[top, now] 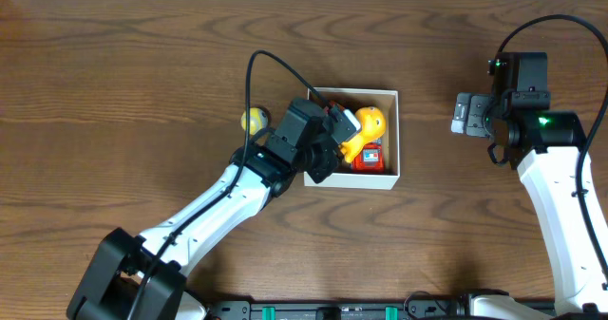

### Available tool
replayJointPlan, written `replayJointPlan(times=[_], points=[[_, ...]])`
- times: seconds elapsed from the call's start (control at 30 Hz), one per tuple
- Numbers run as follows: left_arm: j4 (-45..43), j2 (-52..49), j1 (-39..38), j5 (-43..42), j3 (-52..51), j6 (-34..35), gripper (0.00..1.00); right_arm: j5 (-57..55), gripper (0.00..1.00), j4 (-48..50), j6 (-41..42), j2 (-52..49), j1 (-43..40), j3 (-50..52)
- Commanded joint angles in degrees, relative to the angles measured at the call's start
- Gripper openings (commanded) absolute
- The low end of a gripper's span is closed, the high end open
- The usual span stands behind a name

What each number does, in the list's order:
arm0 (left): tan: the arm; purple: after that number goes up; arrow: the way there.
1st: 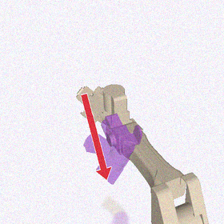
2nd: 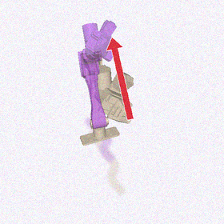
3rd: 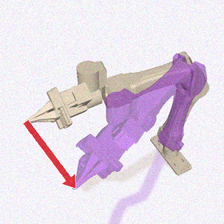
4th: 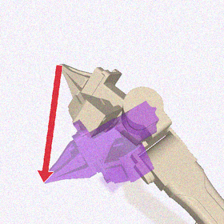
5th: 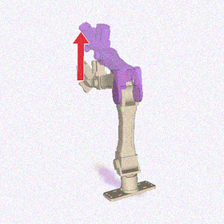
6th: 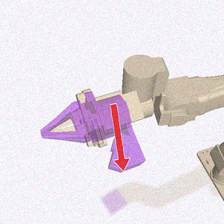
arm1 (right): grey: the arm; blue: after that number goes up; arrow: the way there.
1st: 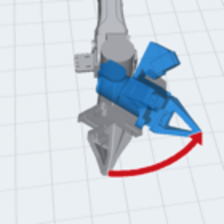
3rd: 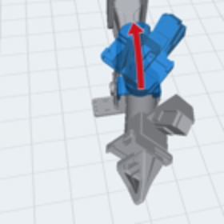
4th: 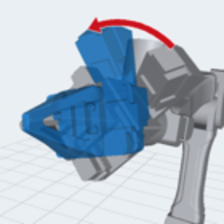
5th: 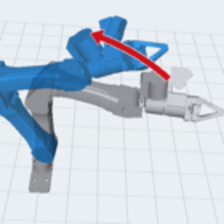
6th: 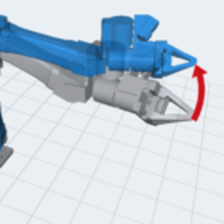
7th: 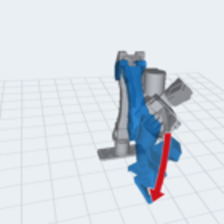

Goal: Pack container
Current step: 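Lift the dinosaur and carry it over the box, then lower the dinosaur into the box beside the toy robot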

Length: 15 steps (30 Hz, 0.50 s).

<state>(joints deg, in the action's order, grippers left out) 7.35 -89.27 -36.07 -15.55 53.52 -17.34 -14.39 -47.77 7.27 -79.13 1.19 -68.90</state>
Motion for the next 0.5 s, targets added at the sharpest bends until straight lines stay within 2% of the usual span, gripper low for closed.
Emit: replayJointPlan(times=[0.0,0.3,0.33,0.37,0.4,0.47], points=[[1.53,0.26,0.0,3.26,1.11,-1.03,0.06,-0.37,0.99,0.02,1.05,0.11,-0.48,-0.63],[7.91,0.35,0.0,6.23,1.11,-1.03,0.07,-0.37,0.99,0.02,1.03,0.11,-0.48,-0.63],[8.07,0.35,0.0,6.23,1.11,-1.03,0.13,-0.37,0.99,0.02,1.03,0.11,-0.48,-0.63],[8.07,0.35,-0.02,6.21,1.11,-1.01,0.31,-0.37,0.99,0.02,1.03,0.11,-0.48,-0.63],[8.04,0.35,0.0,6.21,1.11,-1.03,0.43,-0.37,0.99,0.02,1.03,0.11,-0.48,-0.63],[7.98,0.35,0.0,6.21,1.11,-1.03,0.51,-0.37,0.99,0.02,1.05,0.11,-0.48,-0.63]])
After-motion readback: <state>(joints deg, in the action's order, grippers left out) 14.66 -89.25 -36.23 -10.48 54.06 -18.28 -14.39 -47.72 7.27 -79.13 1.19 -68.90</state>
